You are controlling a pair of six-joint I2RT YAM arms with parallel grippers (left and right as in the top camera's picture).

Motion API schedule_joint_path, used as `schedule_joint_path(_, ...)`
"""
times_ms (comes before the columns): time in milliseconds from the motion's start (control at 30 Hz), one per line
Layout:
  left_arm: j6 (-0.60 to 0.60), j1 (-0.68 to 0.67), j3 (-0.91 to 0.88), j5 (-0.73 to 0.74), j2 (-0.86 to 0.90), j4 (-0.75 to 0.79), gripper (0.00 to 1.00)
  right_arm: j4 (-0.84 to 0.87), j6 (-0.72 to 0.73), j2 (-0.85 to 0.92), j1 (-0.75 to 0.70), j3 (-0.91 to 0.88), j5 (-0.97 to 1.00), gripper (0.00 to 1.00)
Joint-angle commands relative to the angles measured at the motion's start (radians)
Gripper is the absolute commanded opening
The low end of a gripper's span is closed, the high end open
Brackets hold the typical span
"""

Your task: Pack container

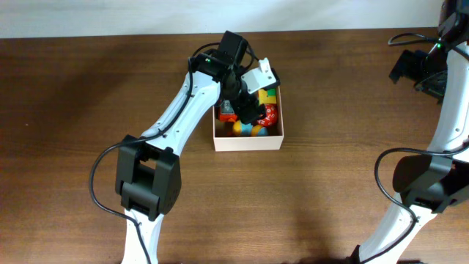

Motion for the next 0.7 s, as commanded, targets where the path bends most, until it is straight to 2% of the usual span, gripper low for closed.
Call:
schedule_joint_path(0,-0.022,-0.003,0.009,-0.009,0.003,-0.001,0.99,0.0,0.002,-0.032,-0.002,-0.003,0.013,0.99)
schedule_joint_path(200,-0.022,0.003,0.022,0.018,-0.067,-0.001,0.99,0.0,0.002,-0.032,-0.002,-0.003,0.013,0.99)
schedule_joint_path(500,-0.022,0.074,0.005,-0.153,-0.426,-0.005,0.99,0.0,0.002,-0.032,-0.002,-0.003,0.013,0.99)
schedule_joint_path(667,-0.021,0.166,-0.095,-0.214,-0.623,0.037,0.99,0.0,0.002,-0.032,-0.002,-0.003,0.013,0.99)
